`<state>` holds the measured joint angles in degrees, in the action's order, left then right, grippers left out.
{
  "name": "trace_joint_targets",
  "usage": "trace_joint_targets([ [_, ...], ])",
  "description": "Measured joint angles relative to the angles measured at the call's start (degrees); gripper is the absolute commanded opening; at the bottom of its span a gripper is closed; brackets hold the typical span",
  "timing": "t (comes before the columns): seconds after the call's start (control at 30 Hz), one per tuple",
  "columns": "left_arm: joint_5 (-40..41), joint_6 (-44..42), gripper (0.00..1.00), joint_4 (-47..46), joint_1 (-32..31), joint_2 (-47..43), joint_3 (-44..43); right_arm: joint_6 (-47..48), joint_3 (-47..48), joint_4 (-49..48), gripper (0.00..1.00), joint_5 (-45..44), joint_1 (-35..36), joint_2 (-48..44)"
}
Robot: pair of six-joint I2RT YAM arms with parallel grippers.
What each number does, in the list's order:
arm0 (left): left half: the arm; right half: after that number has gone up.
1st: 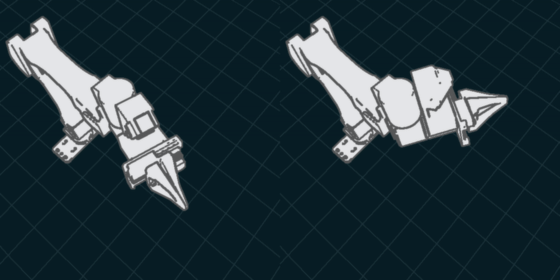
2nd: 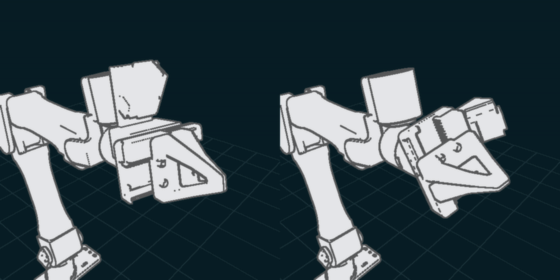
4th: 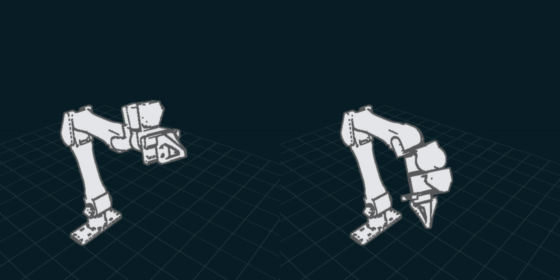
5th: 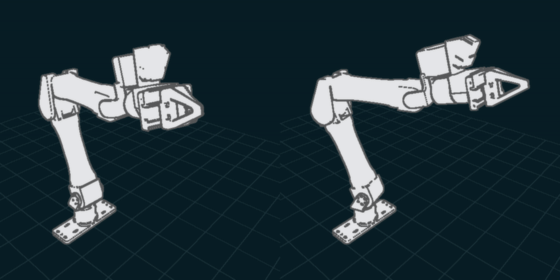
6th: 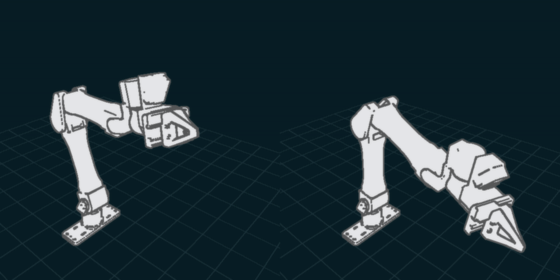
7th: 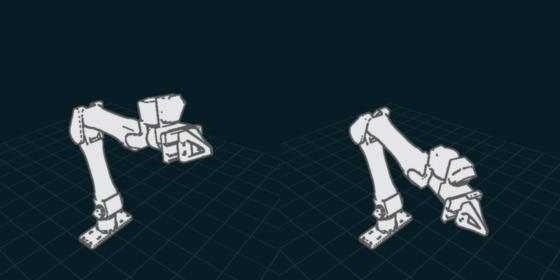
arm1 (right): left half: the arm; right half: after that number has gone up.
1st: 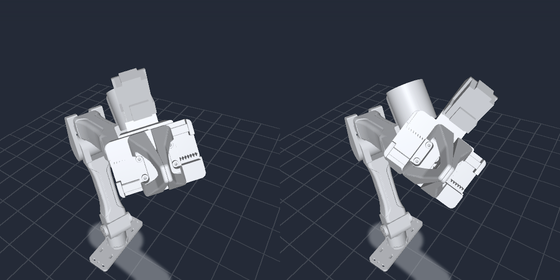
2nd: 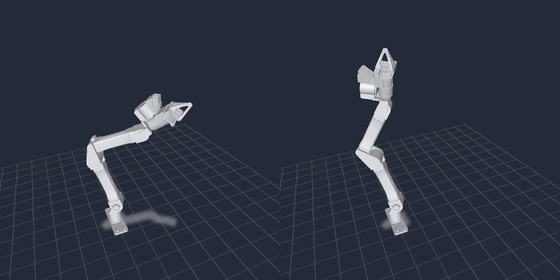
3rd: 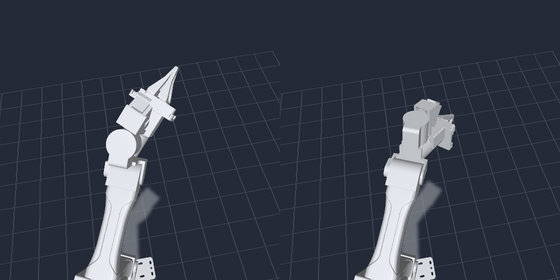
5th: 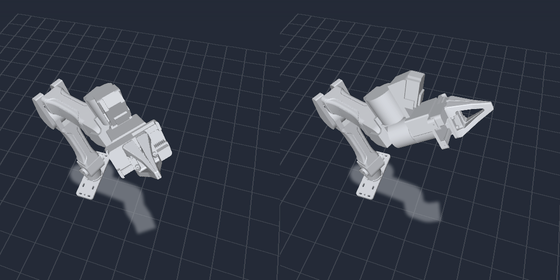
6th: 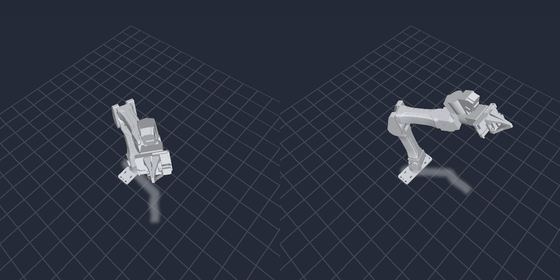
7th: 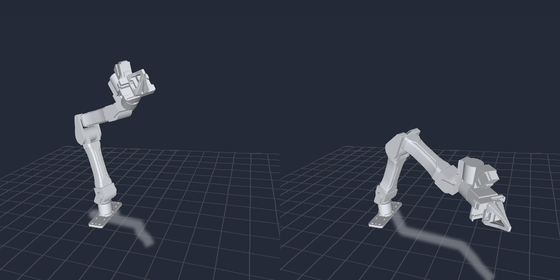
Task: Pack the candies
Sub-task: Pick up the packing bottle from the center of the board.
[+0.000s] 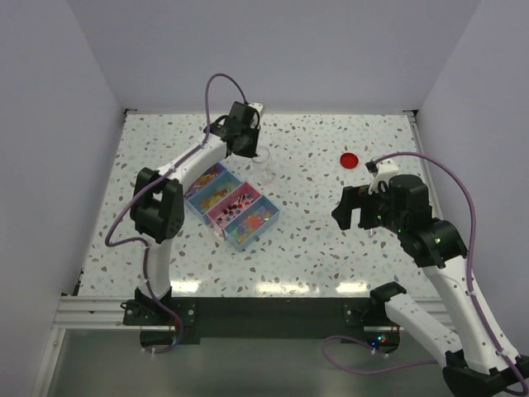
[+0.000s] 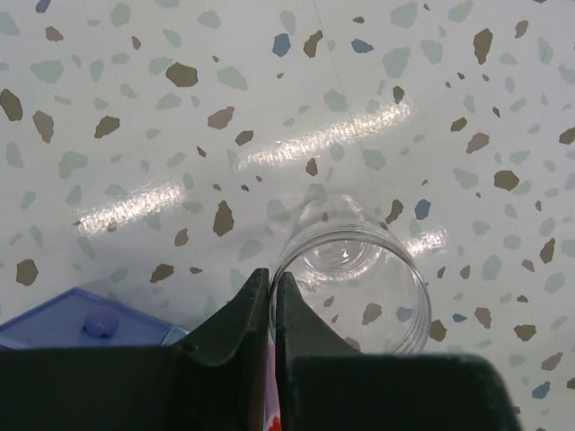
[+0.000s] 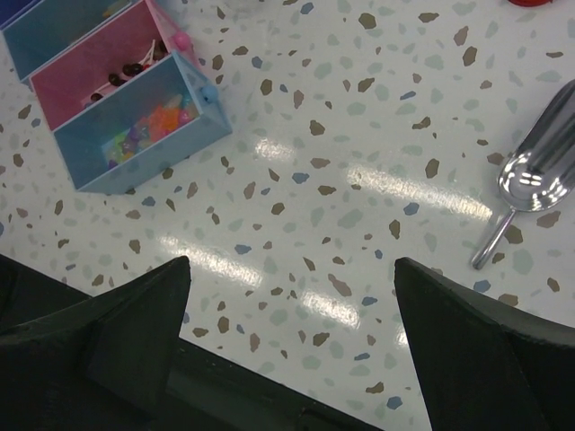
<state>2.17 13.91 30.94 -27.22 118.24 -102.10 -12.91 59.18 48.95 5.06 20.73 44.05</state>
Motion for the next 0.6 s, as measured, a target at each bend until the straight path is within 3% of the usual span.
trace_joint_targets([
  [0.13, 0.8, -0.7, 0.00, 1.0, -2.3, 0.0, -1.8, -0.2, -0.3, 0.1, 0.99, -0.4, 0.0, -0.2],
  [0.6, 4.1, -3.0, 0.00, 11.3, -19.2, -2.1, -4.4, -1.7, -0.3, 0.4, 0.99, -8.2, 0.0, -0.2],
])
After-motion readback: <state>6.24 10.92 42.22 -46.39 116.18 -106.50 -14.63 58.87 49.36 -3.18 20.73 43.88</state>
